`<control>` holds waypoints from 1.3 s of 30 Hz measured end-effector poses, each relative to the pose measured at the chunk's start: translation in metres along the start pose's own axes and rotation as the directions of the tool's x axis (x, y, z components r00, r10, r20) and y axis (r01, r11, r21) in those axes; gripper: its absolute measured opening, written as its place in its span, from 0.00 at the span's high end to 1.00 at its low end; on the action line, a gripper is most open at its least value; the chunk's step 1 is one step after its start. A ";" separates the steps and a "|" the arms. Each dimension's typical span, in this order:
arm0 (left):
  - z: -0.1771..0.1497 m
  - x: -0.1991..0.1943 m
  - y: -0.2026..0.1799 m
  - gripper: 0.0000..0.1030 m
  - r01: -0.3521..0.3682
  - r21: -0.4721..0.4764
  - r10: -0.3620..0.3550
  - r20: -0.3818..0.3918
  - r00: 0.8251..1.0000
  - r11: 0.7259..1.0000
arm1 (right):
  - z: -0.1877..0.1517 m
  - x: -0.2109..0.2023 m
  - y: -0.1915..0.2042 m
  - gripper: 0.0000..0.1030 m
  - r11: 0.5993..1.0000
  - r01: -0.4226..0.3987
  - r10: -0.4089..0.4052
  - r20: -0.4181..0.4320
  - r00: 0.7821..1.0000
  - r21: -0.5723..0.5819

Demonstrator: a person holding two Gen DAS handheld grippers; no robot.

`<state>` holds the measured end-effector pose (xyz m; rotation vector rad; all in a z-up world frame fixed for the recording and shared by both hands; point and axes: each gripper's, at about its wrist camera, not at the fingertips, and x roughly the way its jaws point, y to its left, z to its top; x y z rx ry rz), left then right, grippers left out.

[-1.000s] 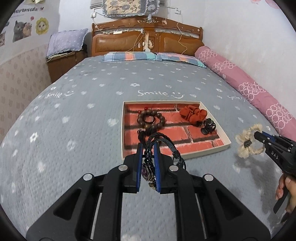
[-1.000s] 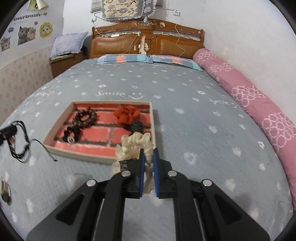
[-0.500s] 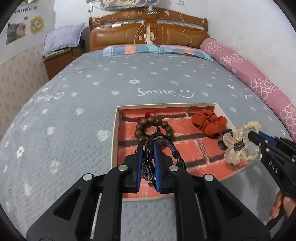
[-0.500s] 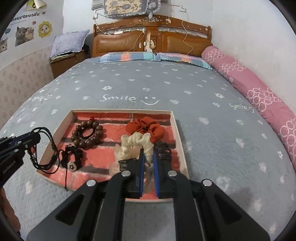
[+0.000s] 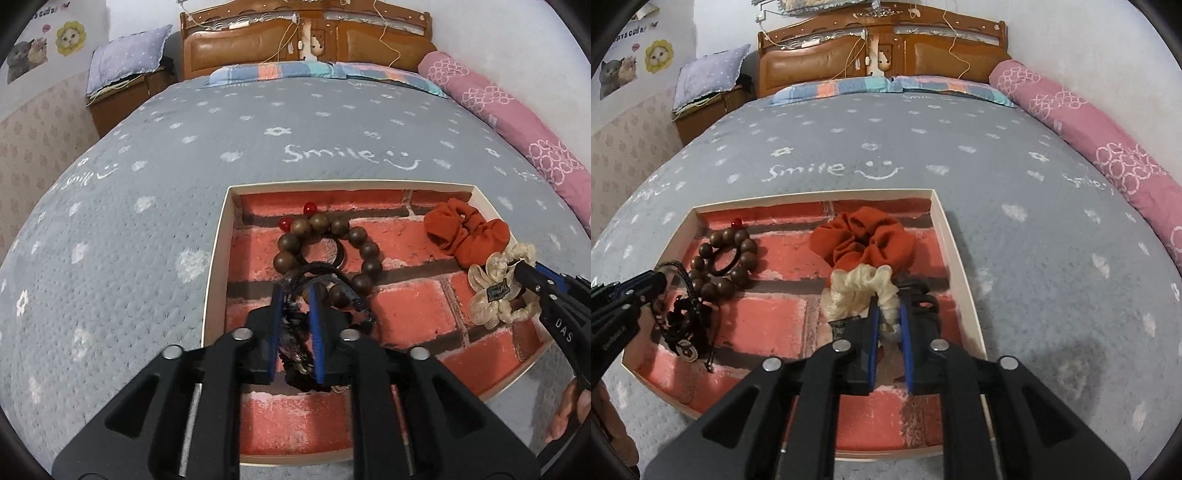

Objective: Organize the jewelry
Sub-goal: 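Carry the leather bracelet with the left tool into the tray while the right tool places the cream scrunchie, then withdraw both open tools from the tray toward the watch and red charm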

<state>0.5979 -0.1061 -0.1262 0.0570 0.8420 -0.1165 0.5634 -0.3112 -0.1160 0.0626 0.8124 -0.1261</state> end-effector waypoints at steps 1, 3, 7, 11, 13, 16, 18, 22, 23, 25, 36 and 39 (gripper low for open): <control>-0.001 0.000 0.001 0.68 0.004 -0.002 -0.004 -0.003 1.000 1.000 | -0.001 -0.001 0.003 0.79 1.000 0.007 -0.007 -0.005 1.000 -0.020; -0.004 -0.001 0.000 0.48 -0.002 0.006 0.002 -0.007 1.000 1.000 | -0.002 -0.001 0.007 0.57 0.999 0.016 -0.016 -0.015 1.000 -0.036; -0.006 -0.015 0.001 0.34 -0.006 0.018 0.006 0.009 1.000 1.000 | -0.003 -0.015 0.007 0.35 0.999 0.028 -0.028 0.011 1.000 -0.031; -0.002 -0.047 0.008 0.17 0.011 0.004 -0.011 0.057 0.998 1.000 | 0.001 -0.039 0.005 0.23 0.998 0.035 -0.034 0.032 0.999 -0.046; -0.001 -0.064 0.015 0.11 0.026 -0.010 -0.025 0.080 0.996 1.000 | 0.000 -0.051 0.004 0.21 0.998 0.037 -0.035 0.046 0.998 -0.046; -0.005 -0.093 0.030 0.05 0.041 -0.031 -0.038 0.100 0.994 0.999 | -0.005 -0.077 0.003 0.14 0.998 0.035 -0.032 0.066 0.997 -0.052; -0.011 -0.107 0.039 0.05 0.041 -0.043 -0.036 0.103 0.994 0.998 | -0.010 -0.090 0.004 0.13 0.997 0.039 -0.034 0.073 0.997 -0.067; -0.026 -0.146 0.068 0.05 0.044 -0.071 -0.037 0.101 0.994 0.996 | -0.026 -0.124 0.007 0.13 0.997 0.026 -0.020 0.083 0.996 -0.072; -0.031 -0.155 0.075 0.05 0.036 -0.075 -0.028 0.106 0.994 0.997 | -0.030 -0.130 0.007 0.13 0.997 0.022 -0.017 0.083 0.996 -0.067; -0.038 -0.170 0.085 0.05 0.020 -0.065 -0.012 0.109 0.994 0.998 | -0.037 -0.141 0.007 0.13 0.998 0.011 -0.007 0.079 0.997 -0.058; -0.115 -0.232 0.156 0.05 -0.048 -0.074 0.055 0.102 0.993 0.996 | -0.085 -0.181 0.022 0.13 0.999 -0.035 0.036 0.083 0.996 -0.024; -0.137 -0.236 0.164 0.05 -0.069 -0.073 0.076 0.099 0.992 0.995 | -0.099 -0.185 0.029 0.13 0.999 -0.029 0.032 0.080 0.996 -0.039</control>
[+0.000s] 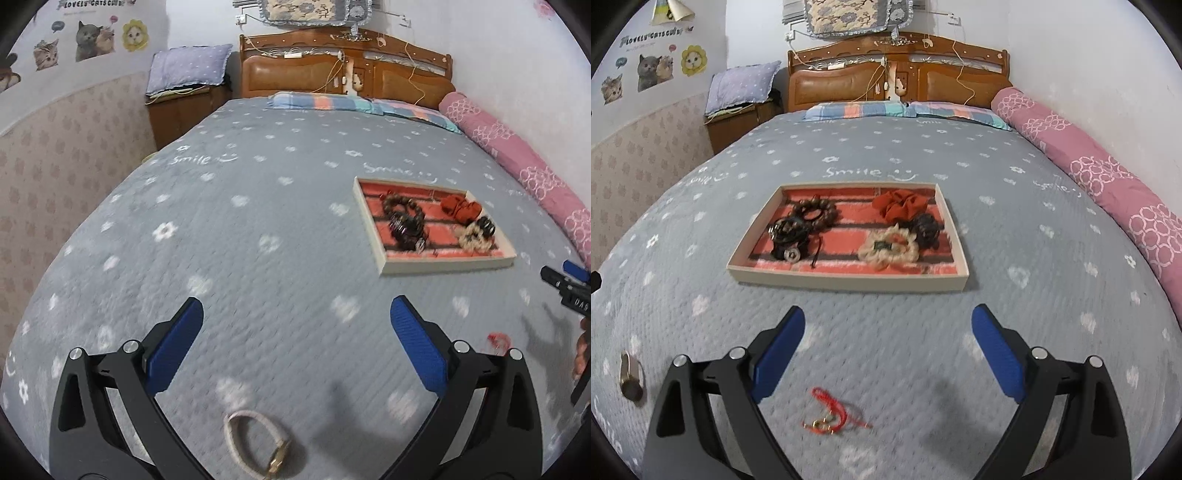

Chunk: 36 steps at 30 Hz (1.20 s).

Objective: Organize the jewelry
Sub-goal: 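Withdraw both open tools from the tray toward the watch and red charm, then grasp the white-strap gold watch with the left tool while the right tool grasps the red string charm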

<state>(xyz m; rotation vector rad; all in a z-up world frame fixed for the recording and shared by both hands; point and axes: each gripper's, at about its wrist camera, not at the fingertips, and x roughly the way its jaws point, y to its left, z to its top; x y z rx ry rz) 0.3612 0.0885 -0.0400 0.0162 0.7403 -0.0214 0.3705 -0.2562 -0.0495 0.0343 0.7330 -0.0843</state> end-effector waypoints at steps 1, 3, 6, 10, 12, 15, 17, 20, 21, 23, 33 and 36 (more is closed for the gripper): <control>-0.007 -0.001 0.002 0.05 -0.007 0.001 0.007 -0.002 1.000 1.000 | -0.005 -0.001 0.003 0.13 1.000 -0.001 0.001 -0.002 1.000 -0.004; -0.023 -0.001 0.007 0.05 -0.010 0.004 0.010 -0.015 1.000 1.000 | -0.016 -0.001 0.008 0.13 1.000 -0.003 0.003 -0.014 1.000 -0.011; -0.047 0.000 0.014 0.05 -0.014 -0.005 0.014 -0.038 0.999 1.000 | -0.031 0.003 0.012 0.13 1.000 -0.002 0.002 -0.035 0.999 -0.010; -0.076 0.002 0.023 0.05 -0.018 -0.026 0.016 -0.057 0.998 1.000 | -0.051 0.012 0.018 0.13 1.000 -0.004 0.003 -0.066 0.998 -0.008; -0.089 0.004 0.026 0.05 -0.022 -0.024 0.020 -0.071 0.997 0.999 | -0.059 0.016 0.021 0.13 1.000 -0.001 0.000 -0.077 0.997 -0.016; -0.106 0.010 0.031 0.05 -0.019 -0.037 0.015 -0.095 0.995 0.999 | -0.072 0.023 0.025 0.13 1.000 0.003 -0.005 -0.097 0.995 -0.020; -0.118 0.012 0.034 0.05 -0.013 -0.047 0.008 -0.111 0.994 0.999 | -0.079 0.028 0.025 0.13 1.000 0.000 -0.001 -0.113 0.994 -0.012; -0.130 0.012 0.037 0.05 0.004 -0.060 -0.010 -0.113 0.994 0.998 | -0.087 0.034 0.025 0.13 1.000 -0.003 0.003 -0.131 0.991 -0.005; -0.132 0.012 0.037 0.05 0.006 -0.060 -0.013 -0.114 0.993 0.998 | -0.090 0.036 0.025 0.13 1.000 -0.002 0.001 -0.133 0.991 -0.008; -0.136 0.015 0.037 0.05 0.004 -0.055 -0.011 -0.119 0.993 0.998 | -0.093 0.039 0.027 0.13 1.000 0.003 -0.004 -0.138 0.990 -0.011; -0.143 0.027 0.038 0.06 0.029 -0.070 -0.038 -0.127 0.991 0.997 | -0.103 0.052 0.033 0.14 1.000 -0.003 0.002 -0.158 0.987 -0.009; -0.144 0.031 0.036 0.12 0.042 -0.059 -0.050 -0.138 0.989 0.997 | -0.101 0.053 0.035 0.26 1.000 -0.003 0.000 -0.149 0.989 -0.016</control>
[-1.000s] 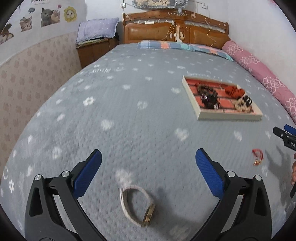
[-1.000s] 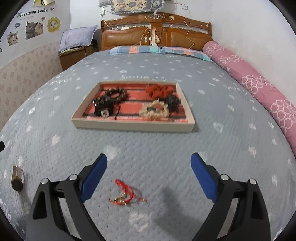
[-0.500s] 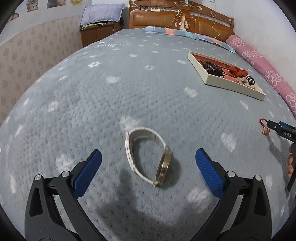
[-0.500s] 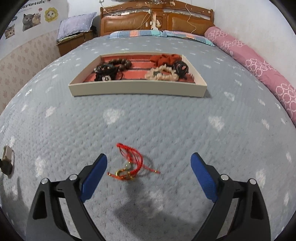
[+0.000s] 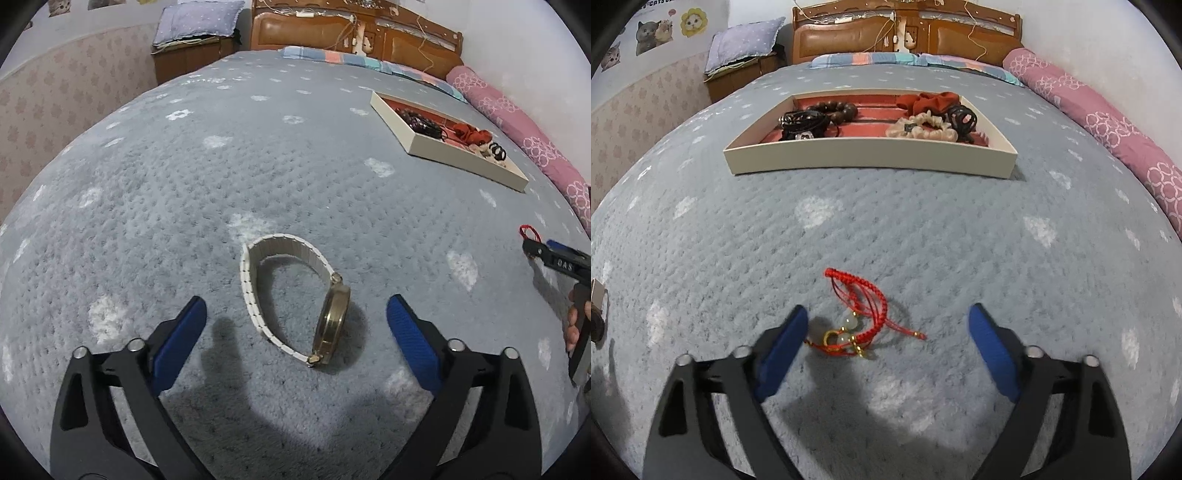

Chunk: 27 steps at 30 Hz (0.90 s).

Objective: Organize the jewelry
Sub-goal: 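Grasp the white-strap gold watch with the left tool while the right tool grasps the red string charm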

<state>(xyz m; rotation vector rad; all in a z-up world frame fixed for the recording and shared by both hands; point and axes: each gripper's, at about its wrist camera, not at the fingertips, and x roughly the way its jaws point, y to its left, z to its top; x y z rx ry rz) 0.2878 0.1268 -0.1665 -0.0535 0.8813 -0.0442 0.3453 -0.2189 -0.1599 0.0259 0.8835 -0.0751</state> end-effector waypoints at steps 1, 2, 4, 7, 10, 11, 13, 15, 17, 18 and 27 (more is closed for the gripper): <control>0.000 0.003 0.000 0.13 0.001 0.000 -0.001 -0.010 1.000 1.000 | 0.001 0.001 0.001 0.31 1.000 -0.003 0.003 -0.004 1.000 -0.002; 0.000 0.004 0.000 0.18 0.008 -0.002 -0.008 -0.018 1.000 1.000 | 0.002 0.004 0.001 0.35 1.000 -0.007 0.007 -0.012 1.000 -0.003; 0.001 0.007 0.002 0.23 0.021 -0.011 -0.022 -0.028 0.999 1.000 | 0.003 0.005 0.002 0.43 1.000 -0.011 0.011 -0.012 1.000 -0.001; 0.001 0.007 0.004 0.25 0.031 -0.025 -0.032 -0.025 0.999 0.999 | 0.003 0.005 0.003 0.61 1.000 -0.016 0.016 -0.001 1.000 -0.004; 0.000 0.009 0.002 0.37 0.030 -0.018 -0.030 -0.025 0.999 0.999 | 0.002 0.004 0.005 0.67 1.000 -0.024 0.024 0.000 1.000 -0.015; 0.000 0.009 0.003 0.41 0.029 -0.018 -0.029 -0.026 0.999 0.999 | 0.002 0.005 0.006 0.67 1.000 -0.026 0.026 -0.001 1.000 -0.016; 0.002 0.011 0.004 0.44 0.029 -0.021 -0.030 -0.029 0.999 0.999 | 0.002 0.005 0.005 0.69 0.999 -0.030 0.030 -0.001 1.000 -0.014; 0.004 0.012 0.005 0.47 0.030 -0.025 -0.031 -0.032 0.999 0.999 | 0.002 0.005 0.004 0.72 0.999 -0.036 0.036 0.001 0.999 -0.004; 0.004 0.012 0.004 0.53 0.026 -0.021 -0.027 -0.030 0.999 0.999 | 0.001 0.005 0.002 0.78 0.999 -0.039 0.039 0.003 0.999 0.002; 0.004 0.012 0.004 0.56 0.025 -0.019 -0.026 -0.029 0.999 0.999 | 0.002 0.005 0.001 0.79 0.999 -0.041 0.041 0.003 0.999 0.008; 0.004 0.009 0.001 0.78 0.044 -0.012 -0.045 -0.023 0.999 0.999 | 0.002 0.005 -0.002 0.91 0.999 -0.045 0.045 0.003 0.999 0.025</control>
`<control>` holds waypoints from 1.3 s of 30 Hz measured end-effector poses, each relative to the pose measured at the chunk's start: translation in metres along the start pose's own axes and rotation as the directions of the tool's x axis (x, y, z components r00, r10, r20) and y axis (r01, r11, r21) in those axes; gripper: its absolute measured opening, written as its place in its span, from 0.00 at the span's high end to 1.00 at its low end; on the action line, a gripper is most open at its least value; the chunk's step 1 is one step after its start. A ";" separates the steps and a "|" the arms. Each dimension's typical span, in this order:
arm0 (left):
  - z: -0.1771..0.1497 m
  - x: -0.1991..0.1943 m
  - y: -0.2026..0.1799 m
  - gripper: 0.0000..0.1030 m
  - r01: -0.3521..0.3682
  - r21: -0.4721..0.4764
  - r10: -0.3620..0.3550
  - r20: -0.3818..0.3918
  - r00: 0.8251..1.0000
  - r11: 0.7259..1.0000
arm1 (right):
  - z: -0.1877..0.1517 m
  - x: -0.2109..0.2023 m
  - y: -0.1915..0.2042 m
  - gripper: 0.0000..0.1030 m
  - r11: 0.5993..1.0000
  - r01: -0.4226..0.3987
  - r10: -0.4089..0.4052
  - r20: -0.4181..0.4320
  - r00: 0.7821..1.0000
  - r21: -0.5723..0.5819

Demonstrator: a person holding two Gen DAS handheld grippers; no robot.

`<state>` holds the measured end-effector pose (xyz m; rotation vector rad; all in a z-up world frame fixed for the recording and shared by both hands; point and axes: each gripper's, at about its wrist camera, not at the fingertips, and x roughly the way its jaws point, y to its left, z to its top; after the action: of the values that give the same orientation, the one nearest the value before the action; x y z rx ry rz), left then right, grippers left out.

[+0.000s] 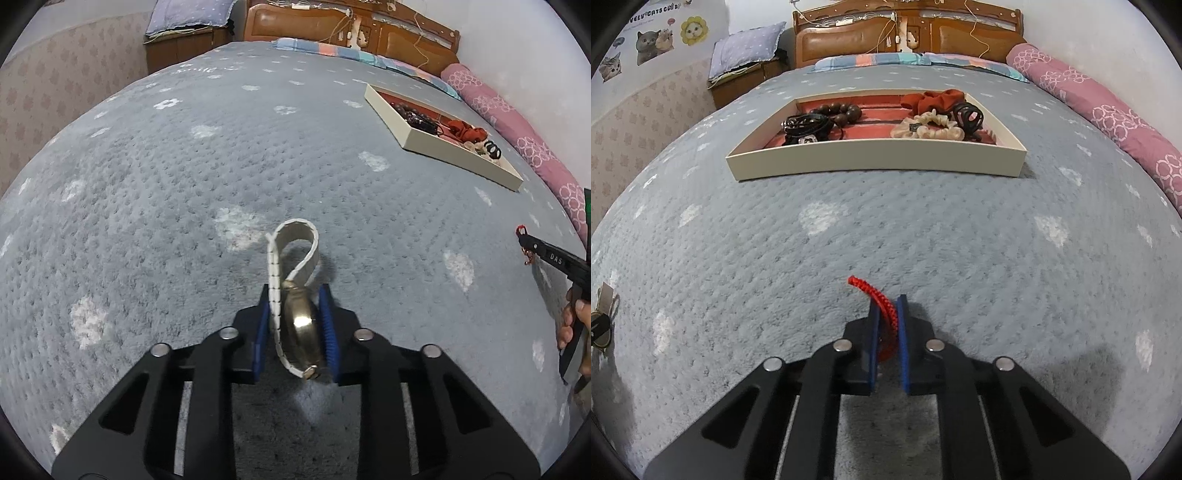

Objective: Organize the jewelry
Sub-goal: 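Grasp the white-strap gold watch with the left tool while the right tool grasps the red string charm, then carry the watch with the left tool into the tray while the right tool places the red charm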

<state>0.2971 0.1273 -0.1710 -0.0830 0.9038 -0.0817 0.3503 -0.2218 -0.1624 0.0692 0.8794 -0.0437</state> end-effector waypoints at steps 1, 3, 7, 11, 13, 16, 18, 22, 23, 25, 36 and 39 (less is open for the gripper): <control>0.000 0.000 -0.002 0.78 -0.008 0.005 0.008 0.001 1.000 1.000 | 0.000 0.000 0.000 0.91 1.000 0.001 -0.001 0.001 1.000 -0.001; 0.001 -0.001 -0.003 0.79 -0.009 0.007 0.009 0.002 1.000 1.000 | 0.000 -0.002 0.001 0.92 1.000 0.003 -0.003 0.007 1.000 -0.004; 0.001 -0.003 -0.001 0.80 -0.006 -0.007 0.006 0.003 1.000 1.000 | 0.000 -0.006 0.001 0.95 1.000 0.006 -0.006 0.011 1.000 -0.015; 0.005 -0.006 0.000 0.82 -0.008 -0.022 0.008 0.011 1.000 1.000 | 0.002 -0.009 -0.001 0.96 1.000 0.006 -0.006 0.014 1.000 -0.021; 0.010 -0.008 -0.001 0.82 -0.012 -0.028 0.013 0.018 1.000 1.000 | 0.003 -0.010 -0.002 0.96 1.000 0.005 -0.005 0.015 1.000 -0.023; 0.018 -0.010 -0.004 0.83 -0.010 -0.030 0.011 0.031 0.999 1.000 | 0.005 -0.013 -0.004 0.96 1.000 0.006 -0.006 0.022 1.000 -0.024; 0.023 -0.010 -0.007 0.83 -0.009 -0.028 0.010 0.036 0.999 1.000 | 0.008 -0.014 -0.006 0.96 1.000 0.002 -0.002 0.023 1.000 -0.021; 0.041 -0.012 -0.017 0.84 -0.007 -0.012 0.008 0.058 0.998 1.000 | 0.016 -0.018 -0.008 0.96 1.000 -0.001 0.001 0.036 0.999 -0.019; 0.045 -0.012 -0.020 0.84 -0.006 -0.008 0.006 0.064 0.998 1.000 | 0.019 -0.019 -0.009 0.96 1.000 -0.002 0.002 0.039 0.999 -0.019; 0.055 -0.013 -0.025 0.84 -0.004 -0.001 0.004 0.075 0.997 1.000 | 0.025 -0.021 -0.010 0.96 1.000 0.001 0.001 0.046 0.999 -0.025; 0.123 -0.021 -0.084 0.84 0.042 0.042 -0.048 0.153 0.987 0.998 | 0.077 -0.032 -0.022 0.96 0.999 0.009 -0.006 0.104 0.995 -0.033; 0.141 -0.021 -0.105 0.84 0.052 0.061 -0.062 0.172 0.983 0.997 | 0.098 -0.038 -0.027 0.96 0.999 0.016 -0.011 0.131 0.991 -0.037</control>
<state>0.3918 0.0305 -0.0567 -0.0627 0.7246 -0.1507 0.3990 -0.2565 -0.0720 0.0251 0.7498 -0.0435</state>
